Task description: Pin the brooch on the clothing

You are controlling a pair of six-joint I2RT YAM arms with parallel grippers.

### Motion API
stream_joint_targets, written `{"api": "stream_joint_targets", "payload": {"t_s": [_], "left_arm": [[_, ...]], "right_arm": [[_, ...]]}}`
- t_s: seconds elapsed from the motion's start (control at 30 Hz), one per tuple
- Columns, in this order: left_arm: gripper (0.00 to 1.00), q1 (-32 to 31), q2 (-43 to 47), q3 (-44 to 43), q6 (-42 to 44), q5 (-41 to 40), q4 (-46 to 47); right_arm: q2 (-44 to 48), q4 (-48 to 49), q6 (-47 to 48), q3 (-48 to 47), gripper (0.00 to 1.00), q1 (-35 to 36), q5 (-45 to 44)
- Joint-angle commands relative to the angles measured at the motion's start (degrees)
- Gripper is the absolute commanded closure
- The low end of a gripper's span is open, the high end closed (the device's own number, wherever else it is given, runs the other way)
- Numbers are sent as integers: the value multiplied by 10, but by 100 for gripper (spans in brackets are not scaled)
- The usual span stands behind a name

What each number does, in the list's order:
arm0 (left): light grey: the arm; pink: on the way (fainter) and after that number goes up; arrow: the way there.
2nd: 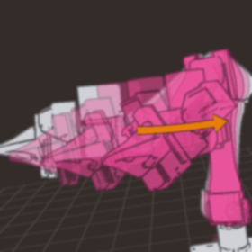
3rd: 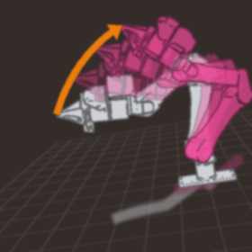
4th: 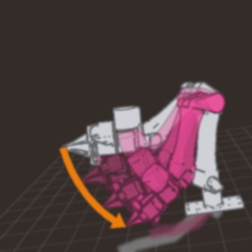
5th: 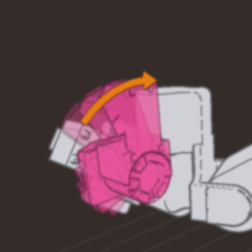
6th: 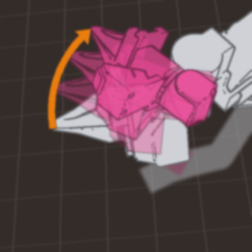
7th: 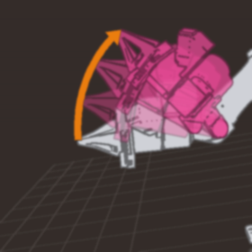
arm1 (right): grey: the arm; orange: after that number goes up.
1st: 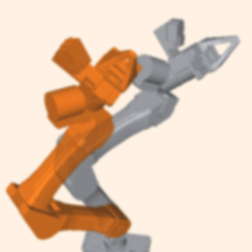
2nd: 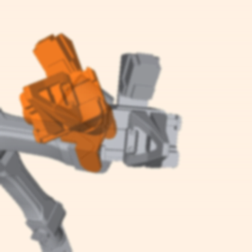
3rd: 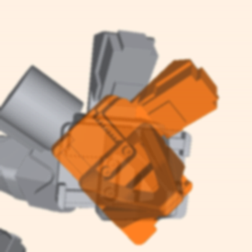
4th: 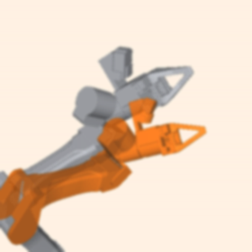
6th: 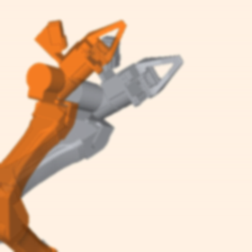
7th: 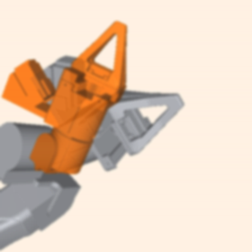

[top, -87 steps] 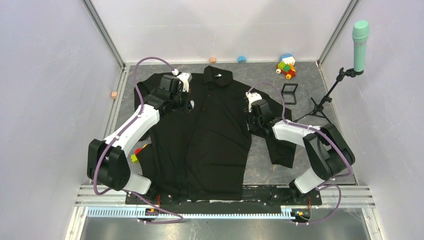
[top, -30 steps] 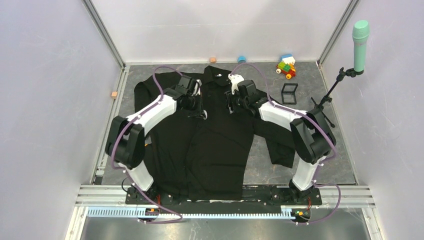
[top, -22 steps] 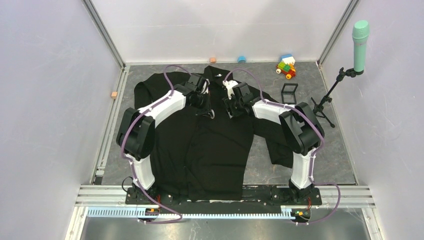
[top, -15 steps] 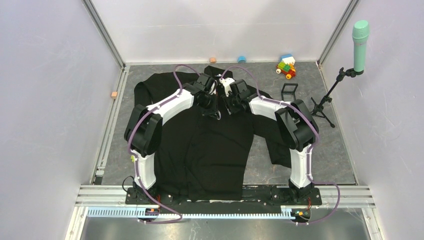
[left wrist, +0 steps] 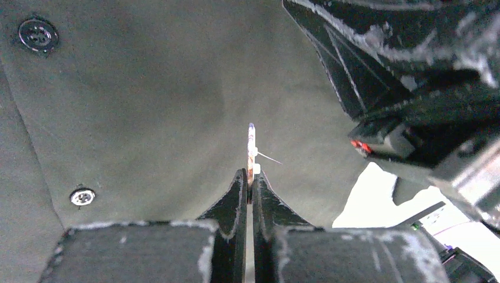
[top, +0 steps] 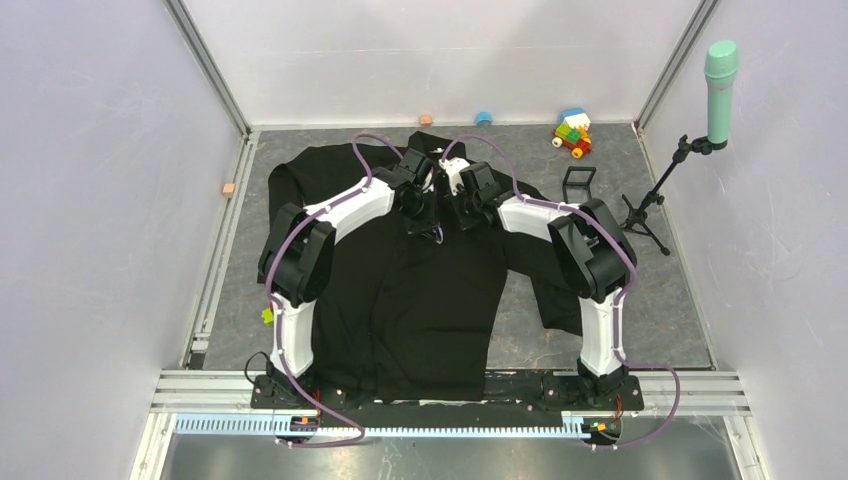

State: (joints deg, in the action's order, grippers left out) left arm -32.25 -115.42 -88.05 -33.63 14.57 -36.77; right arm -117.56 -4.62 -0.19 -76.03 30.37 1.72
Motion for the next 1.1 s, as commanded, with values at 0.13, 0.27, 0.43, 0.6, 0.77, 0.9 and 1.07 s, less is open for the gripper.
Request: {"api": "stream_joint_targets", "payload": {"t_s": [0.13,0.27,0.43,0.6,0.77,0.9,1.07], "left_arm": [[98,1,-37,-42,-41,-24,13],[98,1,-50,-59,-45,-31,14],[98,1,-64,-64,-51,-25,22],[98,1,-77,-57,-50,-29,19],[98,2,-80,-49,-54,-22,27],[98,1,-80,-44,-51,-20,30],[98,1,-74,-32,-52,-16,33]], "right_arm": [[66,43,-31,63,100,-6,53],[78,43,-42,68,100,-12,88],[90,71,-48,90,100,-12,119],[109,89,-62,119,100,-12,130],[124,107,-72,144,100,-12,148],[131,117,-78,156,100,-12,159],[140,120,-82,158,100,-12,151]]}}
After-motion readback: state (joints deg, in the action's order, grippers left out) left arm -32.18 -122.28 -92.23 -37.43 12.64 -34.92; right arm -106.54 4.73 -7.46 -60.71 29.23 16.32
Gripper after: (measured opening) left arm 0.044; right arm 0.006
